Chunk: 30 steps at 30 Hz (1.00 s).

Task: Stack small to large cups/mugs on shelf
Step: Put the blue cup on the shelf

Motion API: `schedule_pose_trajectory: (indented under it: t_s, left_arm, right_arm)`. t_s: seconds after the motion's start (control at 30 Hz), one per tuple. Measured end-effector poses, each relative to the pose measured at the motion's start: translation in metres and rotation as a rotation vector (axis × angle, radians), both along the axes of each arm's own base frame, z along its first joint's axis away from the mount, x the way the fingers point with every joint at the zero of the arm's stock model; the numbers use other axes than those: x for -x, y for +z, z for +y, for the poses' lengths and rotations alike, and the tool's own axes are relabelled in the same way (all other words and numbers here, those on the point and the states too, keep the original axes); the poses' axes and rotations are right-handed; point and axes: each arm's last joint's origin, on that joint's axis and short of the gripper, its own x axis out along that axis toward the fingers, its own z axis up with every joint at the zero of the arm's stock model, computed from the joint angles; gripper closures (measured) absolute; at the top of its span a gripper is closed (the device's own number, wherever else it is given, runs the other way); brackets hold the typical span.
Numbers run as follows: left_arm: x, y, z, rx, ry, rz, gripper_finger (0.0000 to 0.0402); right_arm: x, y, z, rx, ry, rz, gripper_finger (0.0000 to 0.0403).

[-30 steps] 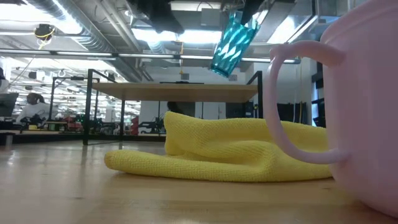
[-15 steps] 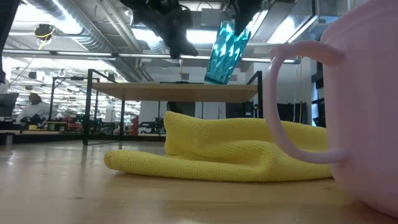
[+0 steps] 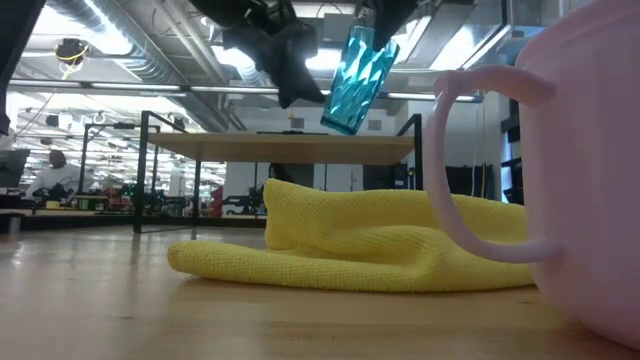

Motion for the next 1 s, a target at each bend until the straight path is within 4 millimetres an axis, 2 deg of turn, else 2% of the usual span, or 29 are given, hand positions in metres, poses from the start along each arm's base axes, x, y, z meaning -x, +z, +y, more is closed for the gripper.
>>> schedule_pose_trajectory:
  t_s: [0.23,0.47,0.8,1.0]
  left_arm:
    - [-0.016,-0.004,-0.008,-0.034,0.061,0.010,0.0399]
    - [-0.029,-0.022,-0.013,-0.012,0.084,0.072,0.0397]
    - [-0.030,-0.023,-0.014,-0.024,0.096,0.082,0.0398]
    - [-0.033,-0.022,-0.018,-0.026,0.085,0.072,0.0397]
  right_arm:
    - [0.002,-0.001,-0.005,-0.015,-0.035,0.008,0.0384]
    - [0.003,-0.001,-0.006,-0.052,-0.052,0.002,0.0384]
    - [0.004,-0.001,-0.013,-0.047,-0.069,-0.001,0.0382]
    - [0.005,0.000,-0.024,-0.042,-0.098,-0.006,0.0364]
